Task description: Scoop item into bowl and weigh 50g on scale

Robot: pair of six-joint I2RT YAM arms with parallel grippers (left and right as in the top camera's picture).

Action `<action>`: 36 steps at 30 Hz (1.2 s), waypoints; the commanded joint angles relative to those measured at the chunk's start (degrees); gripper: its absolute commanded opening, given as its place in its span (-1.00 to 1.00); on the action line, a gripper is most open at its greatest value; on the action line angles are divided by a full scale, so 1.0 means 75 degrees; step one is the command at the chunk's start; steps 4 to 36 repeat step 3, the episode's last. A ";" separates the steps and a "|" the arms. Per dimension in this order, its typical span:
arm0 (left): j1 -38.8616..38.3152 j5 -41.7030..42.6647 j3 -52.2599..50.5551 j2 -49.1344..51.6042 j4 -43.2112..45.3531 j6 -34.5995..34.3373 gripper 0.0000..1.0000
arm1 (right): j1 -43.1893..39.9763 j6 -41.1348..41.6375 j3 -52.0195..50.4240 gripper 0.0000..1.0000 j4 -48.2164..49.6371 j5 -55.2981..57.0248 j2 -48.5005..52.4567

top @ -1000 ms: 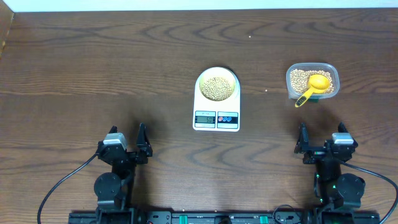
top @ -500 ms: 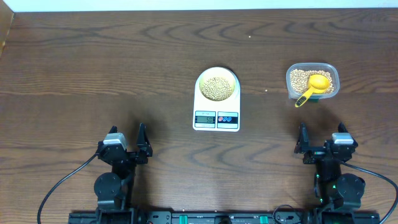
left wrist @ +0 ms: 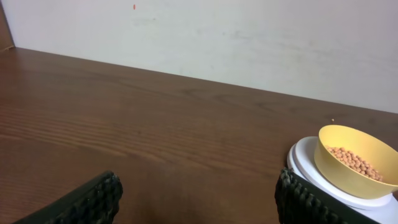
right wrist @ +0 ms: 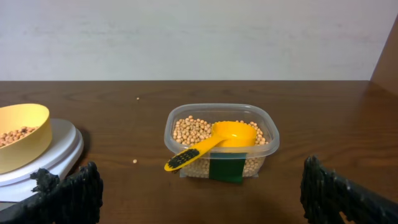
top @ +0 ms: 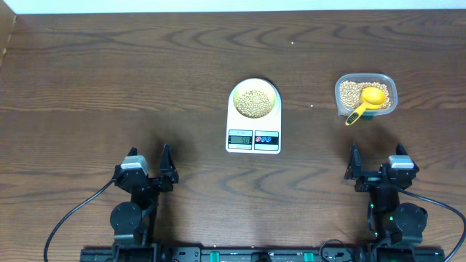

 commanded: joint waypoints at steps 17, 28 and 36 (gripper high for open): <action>0.0047 0.0017 -0.0131 -0.0047 -0.0277 -0.0041 0.61 | 0.0047 -0.0090 -0.0009 0.99 -0.0032 0.0029 -0.0052; 0.0047 0.0017 -0.0131 -0.0047 -0.0277 -0.0041 0.61 | 0.0047 -0.0090 -0.0009 0.99 -0.0032 0.0029 -0.0052; 0.0047 0.0017 -0.0131 -0.0047 -0.0277 -0.0041 0.61 | 0.0047 -0.0090 -0.0009 0.99 -0.0032 0.0029 -0.0052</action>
